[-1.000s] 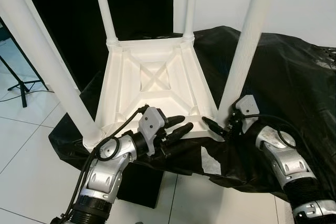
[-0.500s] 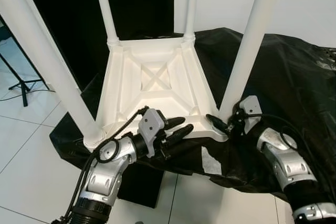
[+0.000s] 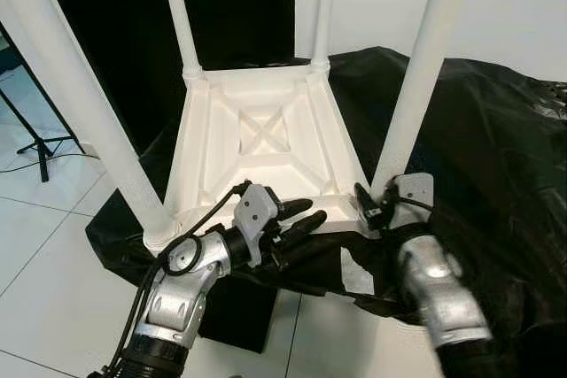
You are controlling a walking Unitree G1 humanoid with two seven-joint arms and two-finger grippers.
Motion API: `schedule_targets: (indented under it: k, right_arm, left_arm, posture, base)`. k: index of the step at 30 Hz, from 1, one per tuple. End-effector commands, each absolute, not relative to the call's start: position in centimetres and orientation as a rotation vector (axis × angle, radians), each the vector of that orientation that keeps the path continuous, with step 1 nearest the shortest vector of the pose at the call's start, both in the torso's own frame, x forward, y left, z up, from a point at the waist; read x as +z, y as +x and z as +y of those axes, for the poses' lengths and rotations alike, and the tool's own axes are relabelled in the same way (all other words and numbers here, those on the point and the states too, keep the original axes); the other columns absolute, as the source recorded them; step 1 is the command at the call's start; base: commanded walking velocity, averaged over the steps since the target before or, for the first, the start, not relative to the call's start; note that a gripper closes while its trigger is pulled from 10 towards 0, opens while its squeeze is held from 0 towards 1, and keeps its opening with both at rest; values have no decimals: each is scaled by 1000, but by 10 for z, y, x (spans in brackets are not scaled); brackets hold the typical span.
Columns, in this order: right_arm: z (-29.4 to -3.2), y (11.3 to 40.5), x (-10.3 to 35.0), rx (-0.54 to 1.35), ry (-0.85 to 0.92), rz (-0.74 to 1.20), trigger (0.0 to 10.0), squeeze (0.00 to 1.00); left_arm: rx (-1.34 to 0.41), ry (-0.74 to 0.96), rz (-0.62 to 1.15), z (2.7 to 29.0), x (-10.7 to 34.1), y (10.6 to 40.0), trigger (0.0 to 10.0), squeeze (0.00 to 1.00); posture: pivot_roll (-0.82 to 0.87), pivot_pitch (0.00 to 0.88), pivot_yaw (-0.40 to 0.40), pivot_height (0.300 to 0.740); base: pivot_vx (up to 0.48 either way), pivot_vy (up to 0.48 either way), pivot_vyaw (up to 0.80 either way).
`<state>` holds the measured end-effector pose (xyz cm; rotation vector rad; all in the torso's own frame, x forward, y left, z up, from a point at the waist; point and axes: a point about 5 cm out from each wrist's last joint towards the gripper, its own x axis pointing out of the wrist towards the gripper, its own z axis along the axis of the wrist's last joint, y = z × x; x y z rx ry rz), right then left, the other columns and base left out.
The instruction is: Building children table
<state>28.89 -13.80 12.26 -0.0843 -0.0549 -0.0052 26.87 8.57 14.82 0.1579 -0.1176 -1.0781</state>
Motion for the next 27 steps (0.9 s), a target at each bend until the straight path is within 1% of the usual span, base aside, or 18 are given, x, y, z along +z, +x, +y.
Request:
schedule_targets:
  k: [1,3,7,8,10,11,15,16,17,18,25,26,27]
  right_arm:
    - [-138,283,112,-101,-94,12,0,0]
    - [-133,283,113,-101,-86,9,0,0]
    - [-139,283,115,-114,-100,1,0,0]
    - [-141,282,115,-105,-103,1,3451,0]
    - [-141,282,115,-95,-100,1,3451,0]
    - [-141,283,116,-76,-101,-9,10000,0]
    - [-142,284,120,-34,-100,-30,10000,0]
    - [-143,284,121,-19,-107,-41,10000,180]
    - [-145,284,123,0,-109,-54,10000,180]
    - [-147,283,124,6,-111,-59,10000,1000]
    - [-149,283,129,49,-88,-92,10000,1000]
    - [-148,282,131,78,-66,-111,10000,0]
    - [-148,282,131,78,-66,-111,10000,0]
  left_arm:
    - [-1041,156,-113,86,148,271,10000,0]
    - [-1041,155,-113,86,148,271,10000,0]
    - [-1044,155,-112,85,148,270,10000,0]
    - [-1044,157,-112,85,148,271,10000,0]
    - [-1044,157,-113,85,148,272,10000,0]
    - [-1042,158,-114,86,149,272,10000,0]
    - [-1039,159,-117,85,149,273,10000,0]
    - [-1038,158,-118,85,149,273,10000,0]
    - [-1037,158,-120,85,149,273,10000,0]
    - [-1037,158,-120,85,149,274,10000,0]
    - [-1030,161,-120,85,150,274,10000,0]
    - [-1016,175,-110,87,148,274,10000,0]
    - [-1016,175,-110,87,148,274,10000,0]
  posture:
    - [-62,0,32,740]
    - [-66,0,35,740]
    - [-67,0,34,740]
    - [-67,0,31,740]
    - [-67,0,31,740]
    - [-67,0,29,740]
    - [-68,0,26,740]
    - [-68,0,26,740]
    - [-68,0,25,740]
    - [-68,0,24,740]
    - [-59,0,19,740]
    - [-51,0,16,740]
    - [-51,0,16,740]
  base:
    - [0,0,0]
    - [0,0,0]
    - [0,0,0]
    - [0,0,0]
    - [0,0,0]
    - [0,0,0]
    - [0,0,0]
    - [0,0,0]
    - [0,0,0]
    - [0,0,0]
    - [0,0,0]
    - [0,0,0]
    - [0,0,0]
